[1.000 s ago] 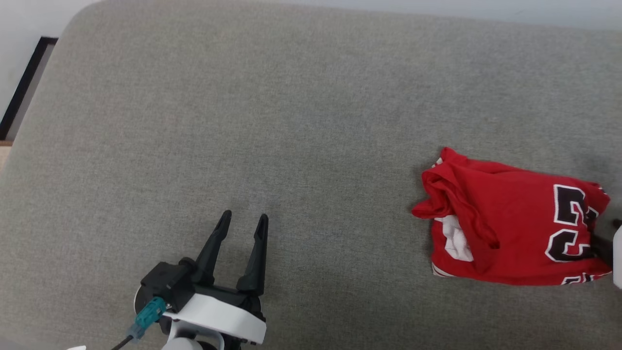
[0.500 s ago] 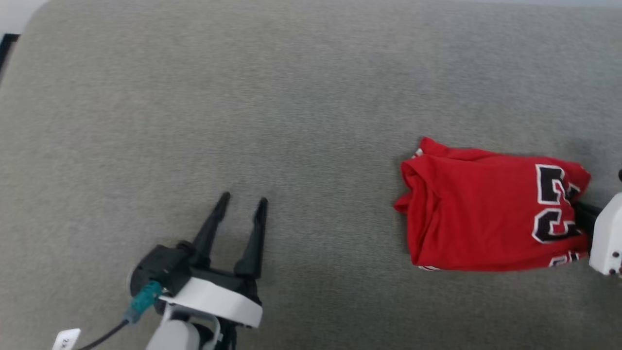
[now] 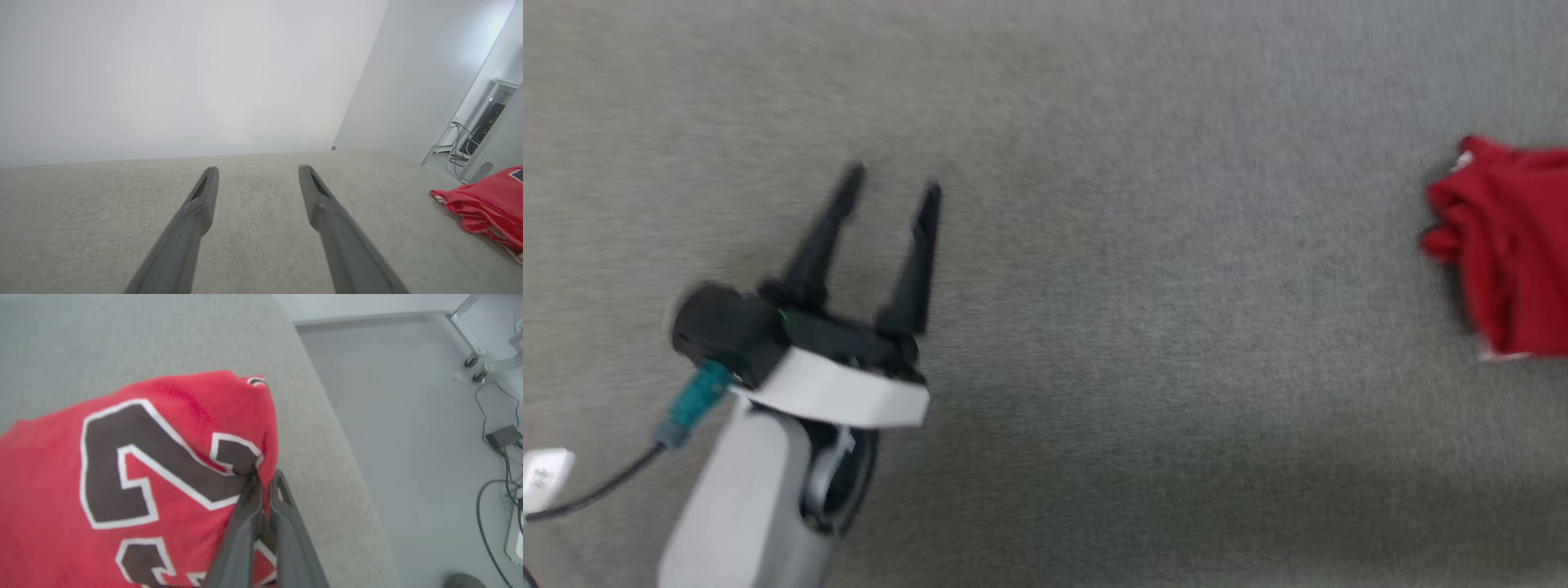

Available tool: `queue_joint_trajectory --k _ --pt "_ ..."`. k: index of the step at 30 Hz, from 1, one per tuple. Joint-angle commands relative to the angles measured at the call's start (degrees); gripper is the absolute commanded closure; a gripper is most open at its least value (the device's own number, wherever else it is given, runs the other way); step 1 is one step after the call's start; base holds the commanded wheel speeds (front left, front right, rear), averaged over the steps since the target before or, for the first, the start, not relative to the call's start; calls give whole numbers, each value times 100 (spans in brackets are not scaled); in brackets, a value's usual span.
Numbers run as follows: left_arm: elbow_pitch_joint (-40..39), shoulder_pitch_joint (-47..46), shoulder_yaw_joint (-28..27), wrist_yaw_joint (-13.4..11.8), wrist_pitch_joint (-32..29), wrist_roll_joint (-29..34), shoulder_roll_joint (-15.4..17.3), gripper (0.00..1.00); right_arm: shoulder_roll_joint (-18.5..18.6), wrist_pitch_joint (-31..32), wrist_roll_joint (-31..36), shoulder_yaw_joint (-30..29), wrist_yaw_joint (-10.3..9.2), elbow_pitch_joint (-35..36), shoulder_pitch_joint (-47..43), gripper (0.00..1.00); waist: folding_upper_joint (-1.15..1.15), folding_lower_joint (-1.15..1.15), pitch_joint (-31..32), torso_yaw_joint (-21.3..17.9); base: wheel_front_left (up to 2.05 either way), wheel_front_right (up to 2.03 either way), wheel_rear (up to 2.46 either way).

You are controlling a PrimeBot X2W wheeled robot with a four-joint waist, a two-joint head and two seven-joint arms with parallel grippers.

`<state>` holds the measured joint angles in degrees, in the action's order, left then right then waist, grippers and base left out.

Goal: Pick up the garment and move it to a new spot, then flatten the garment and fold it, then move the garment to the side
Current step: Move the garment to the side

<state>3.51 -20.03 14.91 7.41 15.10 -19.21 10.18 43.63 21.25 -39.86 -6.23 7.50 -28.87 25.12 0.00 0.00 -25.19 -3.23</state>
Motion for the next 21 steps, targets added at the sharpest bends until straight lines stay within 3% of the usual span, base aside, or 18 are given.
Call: queue_joint_trajectory --k 1,7,18,20,21 --pt "-106 -244 -27 11 5 99 95 0 30 -341 121 -174 -3 -304 295 100 0 0 -455 -365 0 0 0" --pt "-381 -724 -84 11 5 228 328 0 -31 -1200 505 -412 -3 -1412 1275 100 0 0 -954 -516 0 0 0" --pt "-555 -1003 -39 11 5 412 453 0 -240 -2125 1120 -96 -3 -2911 2561 100 0 0 -1296 -422 0 0 0" --pt "-548 -950 -79 11 5 409 382 0 -304 -2231 1149 -14 -3 -3113 2630 55 0 0 -1225 -388 0 0 0" --pt "-554 -915 -91 11 5 393 354 0 -320 -2271 1163 16 -3 -3217 2663 0 0 0 -1171 -369 0 0 0"
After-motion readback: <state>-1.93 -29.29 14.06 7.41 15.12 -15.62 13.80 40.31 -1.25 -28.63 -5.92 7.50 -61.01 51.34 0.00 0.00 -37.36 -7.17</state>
